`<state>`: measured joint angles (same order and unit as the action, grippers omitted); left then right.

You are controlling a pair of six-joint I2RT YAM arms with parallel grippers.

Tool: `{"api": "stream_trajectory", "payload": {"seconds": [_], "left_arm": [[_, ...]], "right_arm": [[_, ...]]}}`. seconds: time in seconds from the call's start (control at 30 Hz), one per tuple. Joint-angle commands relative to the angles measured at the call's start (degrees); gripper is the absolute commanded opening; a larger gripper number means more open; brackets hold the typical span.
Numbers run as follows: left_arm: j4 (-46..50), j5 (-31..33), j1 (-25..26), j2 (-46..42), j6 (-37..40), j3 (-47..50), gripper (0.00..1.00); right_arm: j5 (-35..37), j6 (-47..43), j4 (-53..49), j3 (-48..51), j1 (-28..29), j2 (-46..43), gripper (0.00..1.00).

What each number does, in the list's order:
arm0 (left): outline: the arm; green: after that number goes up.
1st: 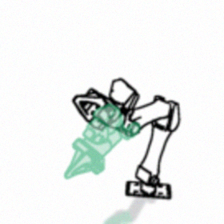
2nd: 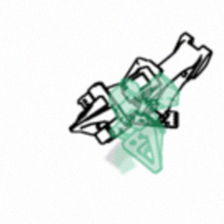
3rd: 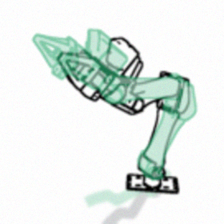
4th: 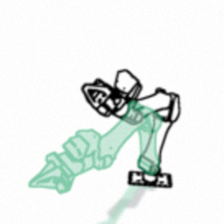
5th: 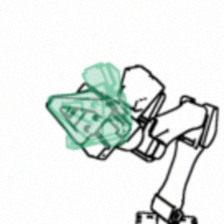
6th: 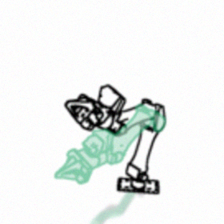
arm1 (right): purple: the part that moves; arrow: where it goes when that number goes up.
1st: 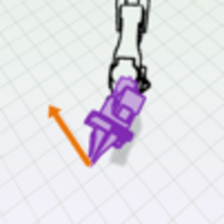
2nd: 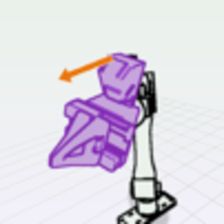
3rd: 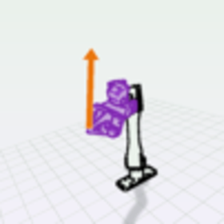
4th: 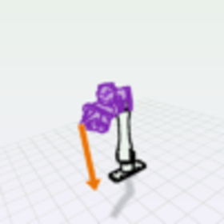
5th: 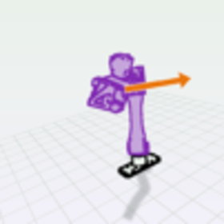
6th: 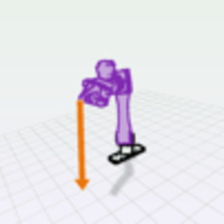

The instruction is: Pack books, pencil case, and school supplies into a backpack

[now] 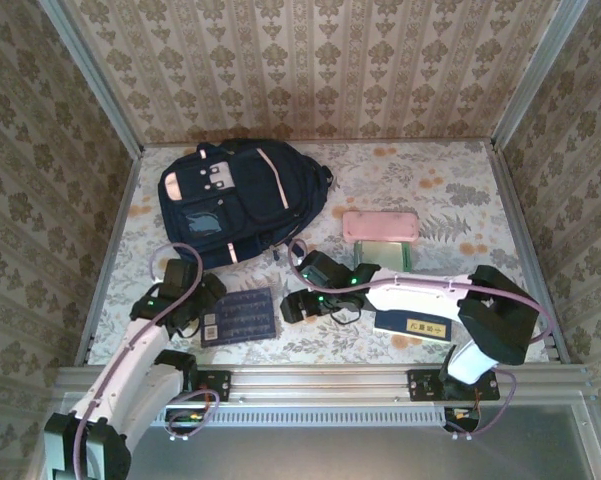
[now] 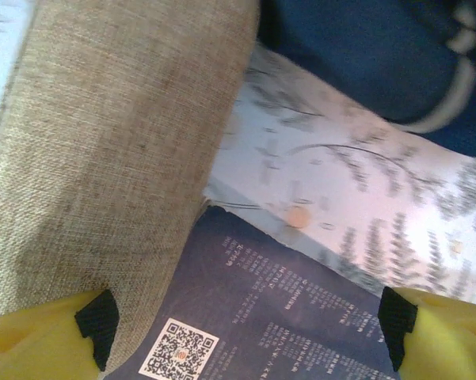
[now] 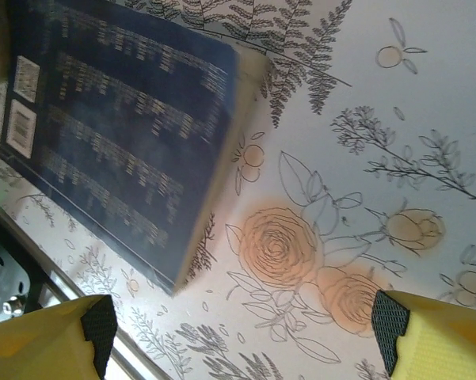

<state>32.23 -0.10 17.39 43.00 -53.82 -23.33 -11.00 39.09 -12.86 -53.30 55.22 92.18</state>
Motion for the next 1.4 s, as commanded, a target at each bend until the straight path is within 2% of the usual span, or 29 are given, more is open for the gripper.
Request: {"api": "stream_trajectory", "payload": {"seconds": [0.0, 0.27, 0.53, 0.77, 0.9, 1.1, 1.37], "left_arm": [[-2.2, -8.3, 2.9, 0.8, -1.4, 3.5, 0.89], [-8.2, -12.1, 7.9, 2.5, -5.3, 6.6, 0.89], [-8.1, -11.3, 10.8, 2.3, -6.0, 6.5, 0.88], [6.8, -1.1, 10.7, -2.7, -2.5, 0.1, 0.91], [10.5, 2.5, 10.2, -4.8, -1.8, -0.3, 0.92], [7.2, 2.3, 9.2, -2.1, -0.6, 2.0, 0.93], [0.8, 0.7, 9.9, 5.5, 0.5, 2.6, 0.93]], "right_arm": [[-4.3, 3.9, 3.7, -0.9, -1.4, 2.2, 0.86], [-7.4, 10.9, 9.4, 1.0, -5.1, 7.3, 0.83], [-11.0, 13.8, 14.2, 0.0, -5.4, 12.4, 0.74], [-10.8, 14.2, 13.5, -2.2, -5.8, 14.2, 0.7], [-10.4, 14.0, 13.5, -1.7, -5.8, 14.2, 0.69], [-10.4, 13.8, 13.8, -1.5, -5.5, 14.1, 0.69], [-11.4, 13.8, 13.3, -4.0, -4.2, 15.8, 0.67]]}}
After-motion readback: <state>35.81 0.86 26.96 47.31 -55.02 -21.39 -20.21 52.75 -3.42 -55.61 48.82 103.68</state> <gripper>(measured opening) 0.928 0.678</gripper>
